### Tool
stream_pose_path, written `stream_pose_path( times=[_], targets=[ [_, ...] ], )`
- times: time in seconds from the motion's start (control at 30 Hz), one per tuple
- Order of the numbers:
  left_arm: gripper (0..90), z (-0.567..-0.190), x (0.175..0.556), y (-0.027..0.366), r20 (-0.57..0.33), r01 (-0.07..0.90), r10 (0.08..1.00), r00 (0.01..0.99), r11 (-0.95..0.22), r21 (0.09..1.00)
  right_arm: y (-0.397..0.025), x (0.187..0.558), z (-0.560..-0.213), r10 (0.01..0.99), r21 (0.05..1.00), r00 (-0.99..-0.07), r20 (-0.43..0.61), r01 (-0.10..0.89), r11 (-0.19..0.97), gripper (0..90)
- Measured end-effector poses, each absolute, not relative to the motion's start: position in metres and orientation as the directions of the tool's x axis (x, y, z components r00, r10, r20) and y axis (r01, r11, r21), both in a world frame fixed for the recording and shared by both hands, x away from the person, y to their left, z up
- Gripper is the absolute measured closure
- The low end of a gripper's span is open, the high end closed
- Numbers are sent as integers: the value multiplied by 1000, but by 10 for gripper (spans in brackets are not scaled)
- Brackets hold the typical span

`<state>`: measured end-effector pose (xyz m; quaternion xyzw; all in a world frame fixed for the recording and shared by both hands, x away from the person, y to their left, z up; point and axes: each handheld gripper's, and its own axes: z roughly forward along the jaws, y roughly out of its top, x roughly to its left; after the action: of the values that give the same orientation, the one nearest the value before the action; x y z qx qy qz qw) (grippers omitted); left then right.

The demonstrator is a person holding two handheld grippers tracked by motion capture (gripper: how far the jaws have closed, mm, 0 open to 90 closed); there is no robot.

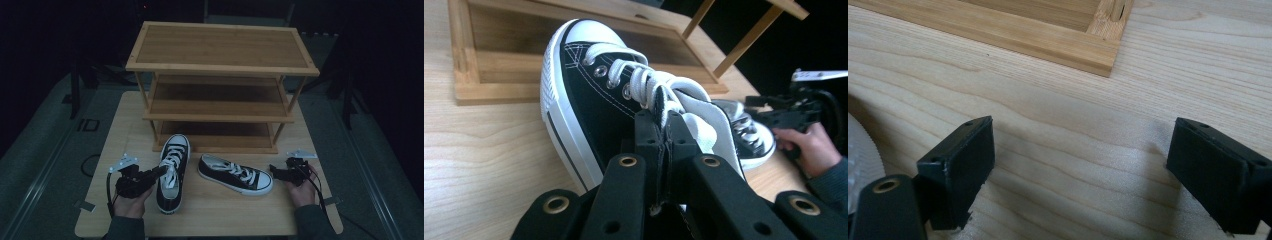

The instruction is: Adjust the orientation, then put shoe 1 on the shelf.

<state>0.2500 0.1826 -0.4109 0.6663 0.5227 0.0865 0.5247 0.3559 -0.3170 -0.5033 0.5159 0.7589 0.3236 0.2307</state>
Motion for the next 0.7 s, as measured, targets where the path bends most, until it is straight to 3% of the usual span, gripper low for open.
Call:
stream_pose_path(
  times=[0.7],
  targets=[
    [884,-355,242,177,-472,558,671,572,105,824,-317,356,-503,933,729,-359,-16,635,257,114]
  ],
)
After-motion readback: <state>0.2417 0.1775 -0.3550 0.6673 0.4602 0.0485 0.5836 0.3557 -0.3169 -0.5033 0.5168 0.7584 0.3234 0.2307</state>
